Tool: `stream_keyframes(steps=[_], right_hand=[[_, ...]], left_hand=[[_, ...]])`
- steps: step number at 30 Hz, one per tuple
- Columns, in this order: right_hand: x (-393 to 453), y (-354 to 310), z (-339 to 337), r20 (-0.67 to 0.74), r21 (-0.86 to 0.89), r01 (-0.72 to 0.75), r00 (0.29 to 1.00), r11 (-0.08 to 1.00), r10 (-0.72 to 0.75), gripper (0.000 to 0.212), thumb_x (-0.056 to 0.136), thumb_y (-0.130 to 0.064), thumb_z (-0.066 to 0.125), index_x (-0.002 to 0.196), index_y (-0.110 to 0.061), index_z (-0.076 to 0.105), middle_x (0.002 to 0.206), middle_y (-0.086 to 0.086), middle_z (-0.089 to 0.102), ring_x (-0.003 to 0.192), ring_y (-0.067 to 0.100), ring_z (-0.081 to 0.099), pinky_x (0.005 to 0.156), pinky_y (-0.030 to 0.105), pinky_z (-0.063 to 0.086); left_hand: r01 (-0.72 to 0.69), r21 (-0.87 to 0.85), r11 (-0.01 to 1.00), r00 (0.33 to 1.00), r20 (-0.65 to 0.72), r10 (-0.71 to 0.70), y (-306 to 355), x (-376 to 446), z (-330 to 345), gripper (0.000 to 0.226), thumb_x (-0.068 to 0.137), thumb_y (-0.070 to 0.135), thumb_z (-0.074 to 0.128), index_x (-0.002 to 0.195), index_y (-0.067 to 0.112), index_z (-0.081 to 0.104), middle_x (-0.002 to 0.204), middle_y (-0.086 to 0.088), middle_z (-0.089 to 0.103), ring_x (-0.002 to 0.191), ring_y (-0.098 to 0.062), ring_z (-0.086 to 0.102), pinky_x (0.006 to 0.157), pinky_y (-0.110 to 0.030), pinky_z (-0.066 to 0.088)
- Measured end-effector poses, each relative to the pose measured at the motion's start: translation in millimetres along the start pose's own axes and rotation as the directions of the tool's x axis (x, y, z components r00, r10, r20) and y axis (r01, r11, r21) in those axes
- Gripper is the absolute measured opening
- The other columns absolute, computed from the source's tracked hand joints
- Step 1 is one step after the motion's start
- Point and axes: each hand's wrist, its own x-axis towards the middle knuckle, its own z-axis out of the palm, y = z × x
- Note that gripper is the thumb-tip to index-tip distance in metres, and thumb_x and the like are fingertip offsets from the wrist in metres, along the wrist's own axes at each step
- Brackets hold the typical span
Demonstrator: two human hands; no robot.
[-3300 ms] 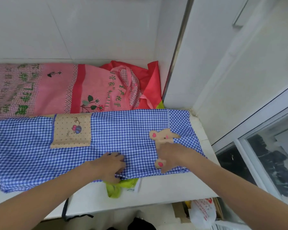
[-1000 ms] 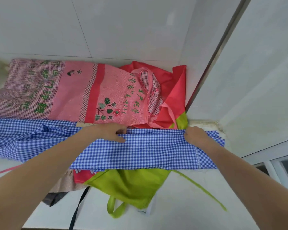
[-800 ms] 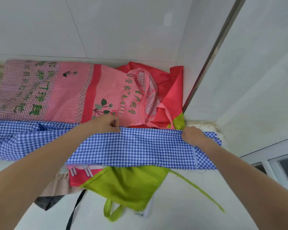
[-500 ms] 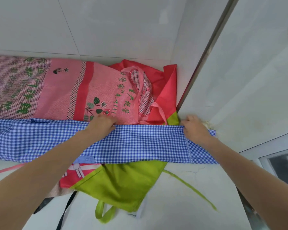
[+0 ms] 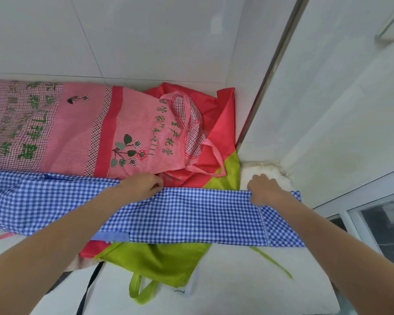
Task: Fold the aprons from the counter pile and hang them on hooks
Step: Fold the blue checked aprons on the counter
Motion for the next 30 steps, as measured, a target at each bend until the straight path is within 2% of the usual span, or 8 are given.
stream_keyframes(steps=[3, 6, 10, 15, 19, 22, 26, 30], right_hand=[[-8, -31, -8, -0.091, 0.142, 0.111, 0.991, 0.984, -0.099, 0.024, 0.086, -0.030, 0.054, 0.101, -0.012, 0.059, 0.124, 0.007, 0.039, 0.121, 0.026, 0.031, 0.101, 0.041, 0.029], [-11, -74, -12, -0.187, 0.159, 0.241, 0.960, 0.957, -0.211, 0.037, 0.088, -0.040, 0.053, 0.107, -0.010, 0.060, 0.129, 0.004, 0.033, 0.126, 0.025, 0.024, 0.107, 0.042, 0.025], [-6, -144, -15, -0.318, 0.200, 0.338, 0.910, 0.919, -0.266, 0.026, 0.094, -0.027, 0.048, 0.108, -0.007, 0.059, 0.131, 0.005, 0.032, 0.127, 0.025, 0.023, 0.102, 0.040, 0.024], [4, -180, -19, -0.259, 0.064, 0.119, 0.961, 0.991, -0.099, 0.026, 0.088, -0.002, 0.048, 0.110, -0.009, 0.061, 0.140, 0.011, 0.029, 0.132, 0.030, 0.021, 0.107, 0.044, 0.024], [0, -196, -25, -0.214, -0.021, -0.020, 0.977, 1.000, 0.015, 0.031, 0.090, -0.011, 0.051, 0.120, -0.016, 0.059, 0.149, 0.011, 0.021, 0.139, 0.030, 0.013, 0.111, 0.045, 0.020], [-1, -232, -38, -0.167, 0.017, -0.066, 0.984, 0.998, 0.068, 0.039, 0.090, -0.021, 0.054, 0.128, -0.014, 0.051, 0.146, 0.012, 0.021, 0.137, 0.031, 0.015, 0.111, 0.047, 0.020], [1, -305, -60, -0.230, 0.194, 0.182, 0.964, 0.964, -0.135, 0.043, 0.089, -0.038, 0.054, 0.122, -0.011, 0.048, 0.131, 0.008, 0.028, 0.129, 0.030, 0.021, 0.109, 0.046, 0.018], [5, -377, -77, -0.376, 0.164, 0.409, 0.867, 0.897, -0.327, 0.036, 0.092, -0.037, 0.052, 0.119, -0.012, 0.053, 0.129, 0.004, 0.032, 0.126, 0.024, 0.023, 0.107, 0.041, 0.019]], left_hand=[[0.023, 0.025, 0.999, 1.000, -0.018, -0.023, 1, 2, 5, 0.019, 0.097, 0.021, 0.047, 0.103, 0.011, 0.062, 0.104, -0.003, 0.065, 0.085, -0.017, 0.058, 0.077, -0.029, 0.047], [0.022, 0.011, 1.000, 0.997, -0.077, -0.021, 0, 0, 10, 0.019, 0.097, 0.020, 0.047, 0.103, 0.012, 0.062, 0.106, -0.003, 0.064, 0.088, -0.018, 0.060, 0.077, -0.030, 0.047], [-0.006, -0.028, 1.000, 0.985, -0.171, 0.001, -2, -6, 18, 0.021, 0.097, 0.021, 0.047, 0.108, 0.011, 0.061, 0.108, -0.005, 0.063, 0.093, -0.020, 0.060, 0.079, -0.033, 0.048], [-0.018, 0.022, 1.000, 0.978, -0.205, 0.022, -25, -32, 11, 0.036, 0.097, 0.034, 0.047, 0.126, 0.014, 0.049, 0.121, -0.004, 0.055, 0.106, -0.023, 0.055, 0.085, -0.035, 0.046], [0.085, 0.183, 0.980, 0.972, -0.229, -0.041, -93, -76, 3, 0.047, 0.098, 0.040, 0.042, 0.138, 0.016, 0.038, 0.137, -0.002, 0.044, 0.126, -0.021, 0.040, 0.102, -0.033, 0.030], [0.188, 0.197, 0.962, 0.955, -0.267, -0.132, -148, -110, -1, 0.044, 0.098, 0.042, 0.039, 0.136, 0.021, 0.038, 0.138, 0.003, 0.041, 0.129, -0.018, 0.035, 0.103, -0.031, 0.023], [0.147, 0.169, 0.975, 0.947, -0.310, -0.089, -181, -132, 1, 0.041, 0.099, 0.040, 0.039, 0.134, 0.020, 0.045, 0.134, 0.005, 0.049, 0.126, -0.016, 0.038, 0.105, -0.031, 0.023], [0.091, -0.095, 0.991, 0.920, -0.374, -0.121, -191, -128, 6, 0.032, 0.095, 0.035, 0.051, 0.117, 0.012, 0.056, 0.113, -0.004, 0.060, 0.110, -0.022, 0.047, 0.094, -0.033, 0.039]])
